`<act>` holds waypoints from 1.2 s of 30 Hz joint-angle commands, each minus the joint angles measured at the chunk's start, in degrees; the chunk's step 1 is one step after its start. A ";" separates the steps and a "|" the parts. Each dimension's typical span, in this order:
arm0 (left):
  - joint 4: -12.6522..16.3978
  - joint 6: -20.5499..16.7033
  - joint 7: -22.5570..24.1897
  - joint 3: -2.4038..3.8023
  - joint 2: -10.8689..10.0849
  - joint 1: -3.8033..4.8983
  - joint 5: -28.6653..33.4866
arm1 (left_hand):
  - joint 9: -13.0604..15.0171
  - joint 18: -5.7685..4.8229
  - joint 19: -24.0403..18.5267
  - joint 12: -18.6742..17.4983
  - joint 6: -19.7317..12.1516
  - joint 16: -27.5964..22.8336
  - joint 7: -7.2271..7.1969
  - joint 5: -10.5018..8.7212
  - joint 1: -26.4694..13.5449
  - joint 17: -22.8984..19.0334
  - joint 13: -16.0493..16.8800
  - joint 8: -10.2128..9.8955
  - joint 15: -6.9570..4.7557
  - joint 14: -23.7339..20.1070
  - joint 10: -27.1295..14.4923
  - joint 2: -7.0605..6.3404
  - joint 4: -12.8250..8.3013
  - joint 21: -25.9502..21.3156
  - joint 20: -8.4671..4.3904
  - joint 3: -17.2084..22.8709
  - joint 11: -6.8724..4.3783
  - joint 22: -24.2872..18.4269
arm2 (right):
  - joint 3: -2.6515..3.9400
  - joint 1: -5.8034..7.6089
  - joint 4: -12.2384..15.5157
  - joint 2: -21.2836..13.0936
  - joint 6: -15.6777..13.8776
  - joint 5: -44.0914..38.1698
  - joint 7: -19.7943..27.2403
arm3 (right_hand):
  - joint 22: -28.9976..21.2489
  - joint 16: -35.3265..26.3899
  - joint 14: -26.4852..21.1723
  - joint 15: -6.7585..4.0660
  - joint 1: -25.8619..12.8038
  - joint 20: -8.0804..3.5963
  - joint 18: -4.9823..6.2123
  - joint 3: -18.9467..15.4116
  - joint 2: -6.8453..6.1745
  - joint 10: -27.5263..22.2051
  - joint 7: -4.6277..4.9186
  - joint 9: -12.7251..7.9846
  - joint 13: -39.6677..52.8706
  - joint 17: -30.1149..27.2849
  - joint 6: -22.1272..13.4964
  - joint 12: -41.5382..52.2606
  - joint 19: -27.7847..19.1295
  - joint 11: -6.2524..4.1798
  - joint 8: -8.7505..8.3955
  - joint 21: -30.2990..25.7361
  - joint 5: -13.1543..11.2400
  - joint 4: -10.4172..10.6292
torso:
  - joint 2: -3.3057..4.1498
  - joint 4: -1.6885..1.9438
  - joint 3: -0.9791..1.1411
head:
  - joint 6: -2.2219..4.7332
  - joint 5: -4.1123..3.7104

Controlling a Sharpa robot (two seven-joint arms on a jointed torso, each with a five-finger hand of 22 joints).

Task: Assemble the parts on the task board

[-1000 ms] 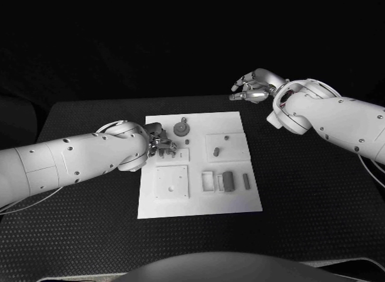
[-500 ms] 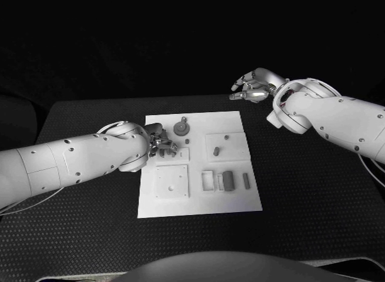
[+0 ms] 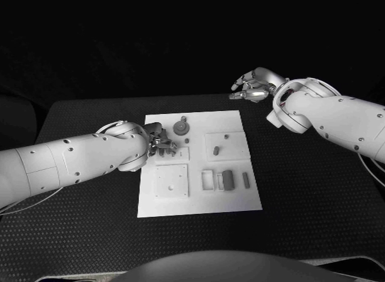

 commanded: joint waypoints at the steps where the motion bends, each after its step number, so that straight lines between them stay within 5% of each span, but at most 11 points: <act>1: 0.02 1.06 -0.13 -0.12 -0.10 -0.21 -0.41 | 0.10 1.47 -0.04 0.26 0.40 0.24 -0.16 0.16 4.86 -0.08 -0.09 0.19 -1.36 -0.98 0.13 5.09 -3.68 0.24 -0.27 3.89 -0.18 1.17 | 0.03 -0.03 -0.04 -0.03 0.57 0.04 0.46 | -0.06 -0.16 -0.28 -0.04 -0.44 0.00 3.04 -0.08 0.00 -0.54 0.93 -0.10 -0.10 -0.08 -0.26 0.31 0.08 0.05 0.26 -0.32 0.16 0.40 | -0.03 0.01 0.00 | 0.02 0.06; 36: 0.37 2.96 -0.26 -0.11 -0.64 -0.25 0.38 | 0.25 1.49 -0.06 0.37 0.44 0.27 -0.17 0.13 4.81 -0.22 -0.24 0.06 -1.36 -0.95 0.11 5.10 -3.72 0.32 -0.25 3.95 -0.18 1.15 | 0.03 -0.13 -0.25 0.01 0.67 0.07 0.45 | -0.05 -0.15 -0.29 -0.03 -0.48 -0.02 3.04 -0.09 0.02 -0.57 0.94 -0.15 -0.17 -0.11 -0.30 0.37 0.07 0.06 0.29 -0.32 0.16 0.48 | 0.01 0.01 0.00 | -0.14 0.19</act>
